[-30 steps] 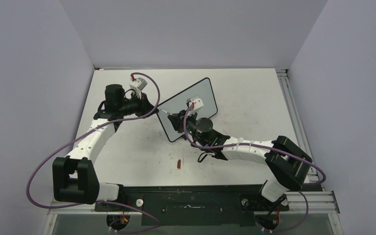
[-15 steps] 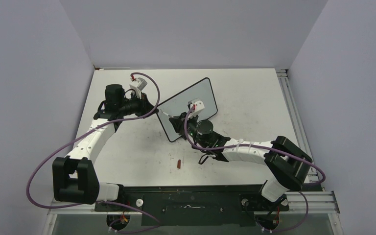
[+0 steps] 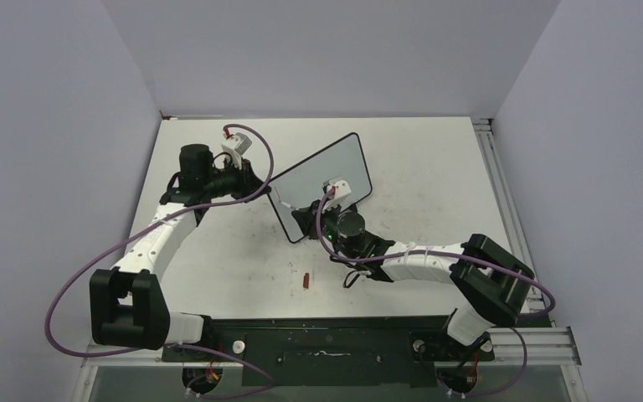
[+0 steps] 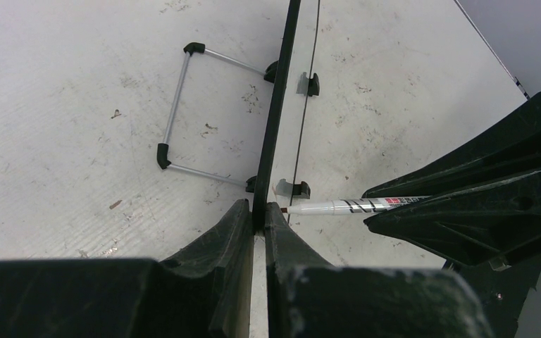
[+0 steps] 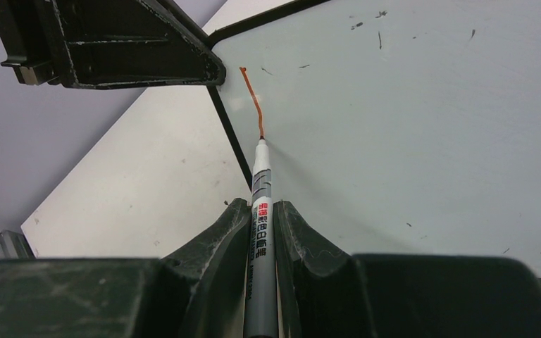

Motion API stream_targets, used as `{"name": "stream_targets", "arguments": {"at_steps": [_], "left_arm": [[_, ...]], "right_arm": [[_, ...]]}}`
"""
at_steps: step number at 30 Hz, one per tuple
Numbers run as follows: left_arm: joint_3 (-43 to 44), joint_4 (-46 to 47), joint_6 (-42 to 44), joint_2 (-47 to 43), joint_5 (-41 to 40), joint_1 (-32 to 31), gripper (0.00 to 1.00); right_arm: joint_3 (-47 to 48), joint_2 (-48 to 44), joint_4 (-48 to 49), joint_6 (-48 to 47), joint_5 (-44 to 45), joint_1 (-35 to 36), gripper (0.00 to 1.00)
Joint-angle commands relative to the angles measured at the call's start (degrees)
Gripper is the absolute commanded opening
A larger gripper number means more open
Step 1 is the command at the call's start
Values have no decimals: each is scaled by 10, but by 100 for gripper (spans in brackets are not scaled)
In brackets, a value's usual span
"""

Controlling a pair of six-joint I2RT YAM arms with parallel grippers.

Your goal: Write a sentence on the whiteboard

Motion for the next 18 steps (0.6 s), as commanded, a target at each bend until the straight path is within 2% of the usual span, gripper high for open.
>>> {"name": "stream_targets", "arguments": {"at_steps": [1, 18], "left_arm": [[22, -3, 13, -20, 7, -3, 0], [22, -3, 13, -19, 5, -3, 0]], "right_arm": [[-9, -16, 6, 6, 15, 3, 5], [-3, -86, -8, -24, 23, 16, 5]]}}
